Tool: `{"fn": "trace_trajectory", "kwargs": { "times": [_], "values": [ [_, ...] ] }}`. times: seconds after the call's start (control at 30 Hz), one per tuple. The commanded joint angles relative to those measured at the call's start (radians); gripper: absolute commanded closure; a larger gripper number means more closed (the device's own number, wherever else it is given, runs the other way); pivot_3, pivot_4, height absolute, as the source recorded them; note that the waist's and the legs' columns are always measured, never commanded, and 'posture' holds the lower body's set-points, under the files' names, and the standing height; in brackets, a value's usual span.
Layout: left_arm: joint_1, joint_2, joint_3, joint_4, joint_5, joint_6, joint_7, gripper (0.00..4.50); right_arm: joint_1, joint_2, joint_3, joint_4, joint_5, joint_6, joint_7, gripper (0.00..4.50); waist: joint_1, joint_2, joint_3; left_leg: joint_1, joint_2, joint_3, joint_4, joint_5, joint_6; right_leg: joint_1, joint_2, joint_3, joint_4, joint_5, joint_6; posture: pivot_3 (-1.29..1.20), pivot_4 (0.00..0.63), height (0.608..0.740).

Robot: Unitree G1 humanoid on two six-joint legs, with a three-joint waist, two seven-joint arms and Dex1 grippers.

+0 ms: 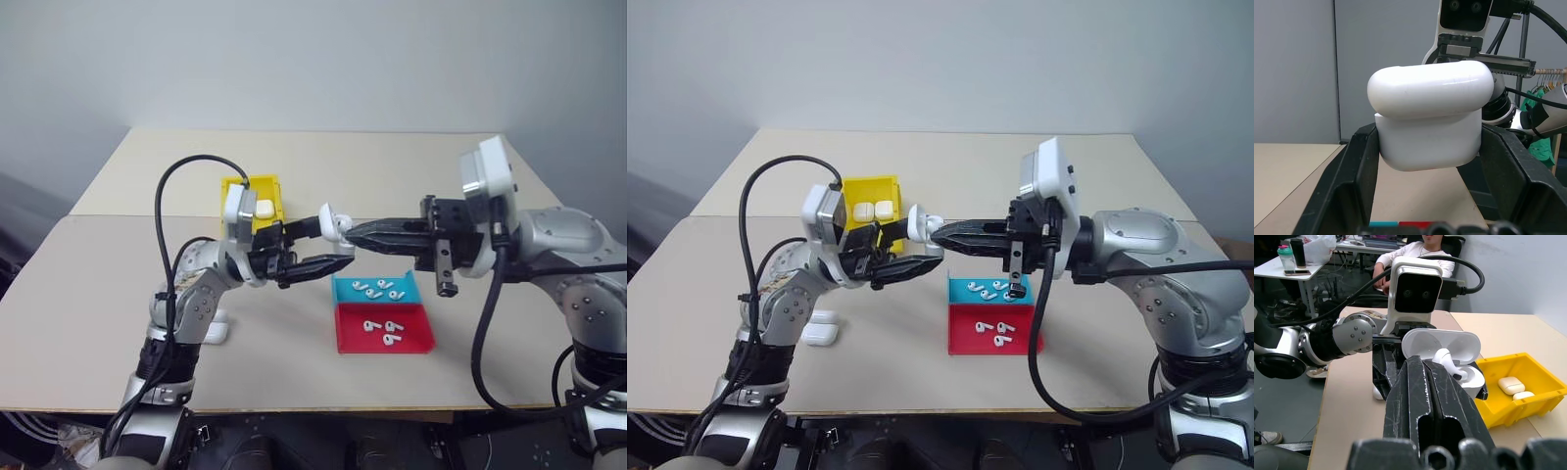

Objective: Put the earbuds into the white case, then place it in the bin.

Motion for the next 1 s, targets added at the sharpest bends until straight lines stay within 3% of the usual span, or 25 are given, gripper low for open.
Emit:
{"fn": "trace_trajectory", "kwargs": {
  "times": [0.03, 0.7, 0.83, 0.97, 1.0],
  "values": [
    [0.0, 0.004, -0.005, -0.045, -0.007, -0.013, -0.008, 1.71, -0.019, 0.002, -0.021, -0.007, 0.004, -0.008, -0.01, 4.42, 0.0, 0.0, 0.0, 0.0, 0.0, 0.0, 0.0, 0.0, 0.0, 0.0, 0.0, 0.0, 0.0, 0.0, 0.0, 0.0, 0.15, 0.74],
    [0.012, 0.026, 0.015, -0.049, -0.017, -0.005, -0.016, 1.71, -0.018, -0.019, -0.099, 0.02, 0.035, -0.022, -0.038, 4.42, 0.0, 0.0, 0.0, 0.0, 0.0, 0.0, 0.0, 0.0, 0.0, 0.0, 0.0, 0.0, 0.0, 0.0, 0.0, 0.0, 0.15, 0.74],
    [0.017, 0.054, 0.036, -0.049, -0.031, 0.003, -0.026, 1.71, -0.039, -0.092, -0.057, 0.094, -0.098, -0.108, 0.072, 4.42, 0.0, 0.0, 0.0, 0.0, 0.0, 0.0, 0.0, 0.0, 0.0, 0.0, 0.0, 0.0, 0.0, 0.0, 0.0, 0.0, 0.15, 0.74],
    [0.037, 0.076, 0.044, -0.065, -0.03, -0.007, -0.033, 1.71, -0.098, -0.168, 0.095, 0.221, -0.287, -0.216, 0.239, 4.42, -0.007, 0.0, 0.0, 0.0, 0.0, 0.001, 0.0, 0.0, 0.0, 0.0, 0.0, 0.001, 0.0, 0.0, 0.0, 0.0, 0.15, 0.74],
    [0.045, 0.076, 0.046, -0.076, -0.032, -0.008, -0.03, 1.71, -0.124, -0.177, 0.15, 0.26, -0.346, -0.251, 0.284, 4.24, -0.008, 0.0, 0.0, 0.001, 0.0, 0.001, 0.0, 0.0, 0.0, 0.0, 0.0, 0.001, 0.0, 0.0, 0.0, 0.0, 0.15, 0.74]
  ]
}}
